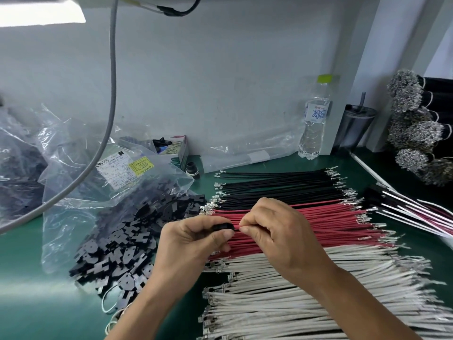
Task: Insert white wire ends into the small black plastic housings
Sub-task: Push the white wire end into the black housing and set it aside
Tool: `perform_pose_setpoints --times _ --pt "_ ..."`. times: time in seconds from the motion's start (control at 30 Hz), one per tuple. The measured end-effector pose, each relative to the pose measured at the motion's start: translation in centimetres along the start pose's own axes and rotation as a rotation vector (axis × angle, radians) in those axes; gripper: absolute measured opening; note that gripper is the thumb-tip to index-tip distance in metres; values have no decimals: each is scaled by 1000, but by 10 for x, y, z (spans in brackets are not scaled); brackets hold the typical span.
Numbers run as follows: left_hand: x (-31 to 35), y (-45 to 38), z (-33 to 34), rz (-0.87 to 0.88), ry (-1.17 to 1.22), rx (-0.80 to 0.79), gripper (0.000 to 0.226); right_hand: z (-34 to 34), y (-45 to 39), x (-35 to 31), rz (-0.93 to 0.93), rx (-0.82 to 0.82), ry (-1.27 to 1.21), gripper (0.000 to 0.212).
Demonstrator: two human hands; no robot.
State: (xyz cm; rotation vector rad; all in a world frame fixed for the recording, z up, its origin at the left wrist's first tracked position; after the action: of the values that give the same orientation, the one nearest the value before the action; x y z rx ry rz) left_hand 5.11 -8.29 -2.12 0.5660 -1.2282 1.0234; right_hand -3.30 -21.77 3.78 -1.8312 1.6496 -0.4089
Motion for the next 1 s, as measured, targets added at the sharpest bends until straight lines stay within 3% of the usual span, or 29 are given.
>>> perform_pose_setpoints --times 0.17,0.33,0.4,0.57,0.73,0.87,1.0 --pt "4 -2 -1 29 -90 30 17 -19 -3 -4 -36 -18 151 8" --pt "9 -3 -4 70 -145 54 17 26 17 -18 -84 -453 108 15" --pt "9 -3 -5 74 -137 59 18 34 21 -15 -49 -504 87 20" --pt "10 -4 -6 74 -146 69 20 39 22 -14 -43 -540 67 8" --pt "10 -5 -12 76 -153 93 20 38 22 -4 52 -575 -42 10" --pt "9 -5 -14 40 -116 87 22 21 9 12 177 -423 -238 11" --pt "9 -2 -10 7 -32 67 25 10 5 16 204 -254 -222 12"
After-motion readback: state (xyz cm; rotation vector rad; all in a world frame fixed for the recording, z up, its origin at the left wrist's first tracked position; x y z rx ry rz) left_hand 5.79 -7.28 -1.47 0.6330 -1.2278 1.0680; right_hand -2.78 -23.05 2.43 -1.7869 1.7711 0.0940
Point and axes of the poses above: each hand's wrist, its own y-axis away from the middle knuckle, its own z-axis out of the palm, x = y × z, the point moved 10 cm from there along -y, towards the middle knuckle, and after that the axes turned 13 degrees about y, right-handed, at the moved point
